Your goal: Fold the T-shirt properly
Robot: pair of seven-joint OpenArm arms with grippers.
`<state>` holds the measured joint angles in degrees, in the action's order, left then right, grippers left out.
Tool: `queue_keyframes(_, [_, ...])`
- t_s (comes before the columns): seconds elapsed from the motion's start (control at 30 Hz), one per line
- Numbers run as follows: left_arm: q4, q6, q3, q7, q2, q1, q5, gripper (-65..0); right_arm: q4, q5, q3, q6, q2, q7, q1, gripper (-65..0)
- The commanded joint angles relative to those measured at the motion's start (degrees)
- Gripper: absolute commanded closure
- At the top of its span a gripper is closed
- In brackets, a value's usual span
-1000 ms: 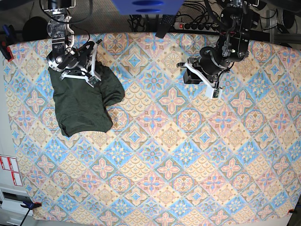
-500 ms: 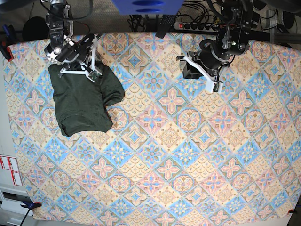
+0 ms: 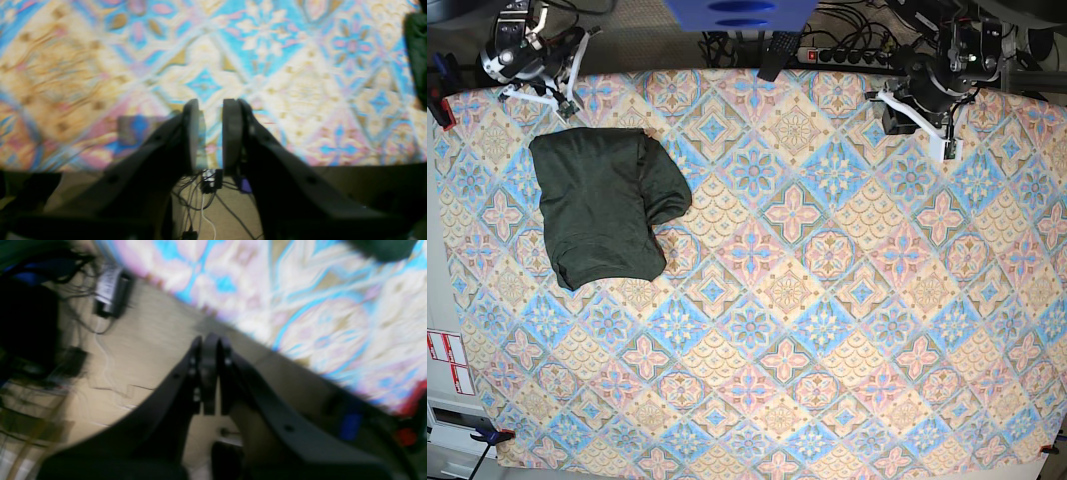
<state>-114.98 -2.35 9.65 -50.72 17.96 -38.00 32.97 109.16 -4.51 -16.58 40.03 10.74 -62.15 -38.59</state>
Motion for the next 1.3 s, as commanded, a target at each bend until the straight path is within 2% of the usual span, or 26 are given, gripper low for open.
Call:
queue_keyframes(0.0, [-1.1, -0.2, 0.3, 0.8, 0.3, -1.3, 0.5, -9.6, 1.0, -1.9, -2.0, 0.0, 0.6, 0.0, -1.5, 0.0])
queue_keyframes(0.1, [-2.1, -0.2, 0.5, 1.2, 2.2, -4.9, 0.6, -7.4, 1.0, -8.8, -7.0, 0.0, 0.6, 0.0, -4.2, 0.0])
queue_keyframes(0.2, [-3.0, -0.2, 0.7, 1.2, 2.4, -8.5, 0.6, -5.6, 1.0, -13.7, -11.5, 0.0, 0.7, -0.1, -6.7, 0.0])
queue_keyframes(0.37, [-2.8, -0.2, 0.7, 1.2, 2.5, -14.8, 0.0, 0.0, 0.2, -14.2, -13.4, 0.0, 0.8, -0.1, -11.0, 0.0])
queue_keyframes(0.53, [1.4, -0.2, 0.1, 1.3, 2.4, -17.8, -0.2, 0.0, -4.2, -14.2, -12.6, 0.0, 0.9, -0.1, -12.5, 0.0])
queue_keyframes(0.67, [10.0, -0.2, 0.1, 3.2, 2.3, -17.4, -0.1, 0.0, -10.7, -14.2, -10.0, 0.0, 0.9, 0.1, -12.4, 0.0])
queue_keyframes(0.8, [19.0, -0.2, -3.2, 10.9, 2.8, -16.4, -1.0, 0.0, -17.9, -14.2, -6.4, 0.0, 0.9, 5.4, -12.3, 0.0])
queue_keyframes(0.97, [32.5, -0.2, -12.5, 16.3, 3.4, -11.3, -6.5, 0.0, -28.1, -14.0, -2.6, 0.0, 1.0, 10.2, -8.3, 0.0])
queue_keyframes(1.17, [45.5, -0.2, -20.2, 23.1, 3.1, -6.2, -7.5, 0.0, -42.1, -5.8, -2.1, 0.0, 0.9, 18.2, -3.7, 0.0])
queue_keyframes(1.27, [51.1, -0.1, -23.3, 25.7, 3.1, -3.7, -7.6, 0.0, -47.2, -4.1, -2.0, 0.0, 0.9, 22.3, -2.5, 0.0])
